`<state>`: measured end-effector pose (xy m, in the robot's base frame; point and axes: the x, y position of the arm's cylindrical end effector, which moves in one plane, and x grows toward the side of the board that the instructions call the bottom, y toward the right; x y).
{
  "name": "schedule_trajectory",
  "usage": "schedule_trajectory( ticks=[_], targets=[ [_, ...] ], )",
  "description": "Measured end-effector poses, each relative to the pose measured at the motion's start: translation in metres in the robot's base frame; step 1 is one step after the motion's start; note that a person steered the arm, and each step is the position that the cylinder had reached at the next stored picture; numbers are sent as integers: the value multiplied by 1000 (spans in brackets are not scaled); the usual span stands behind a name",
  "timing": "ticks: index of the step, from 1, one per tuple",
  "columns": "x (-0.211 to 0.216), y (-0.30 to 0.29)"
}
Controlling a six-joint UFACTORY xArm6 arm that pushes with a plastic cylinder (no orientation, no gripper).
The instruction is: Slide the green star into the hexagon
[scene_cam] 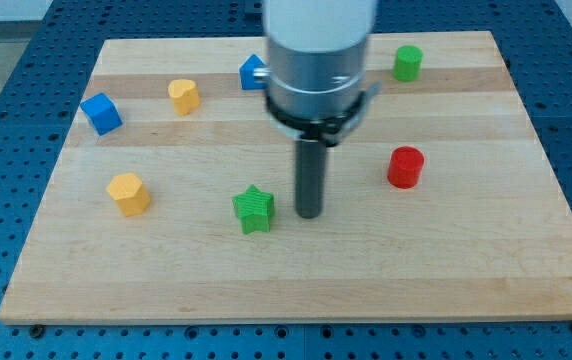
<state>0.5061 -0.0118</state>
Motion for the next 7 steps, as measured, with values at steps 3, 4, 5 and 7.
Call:
schedule_trajectory(
  ticks=[3,4,5,7],
  targets=[
    [6,-78],
    [22,-57],
    [23,-81],
    [22,-137]
  ],
)
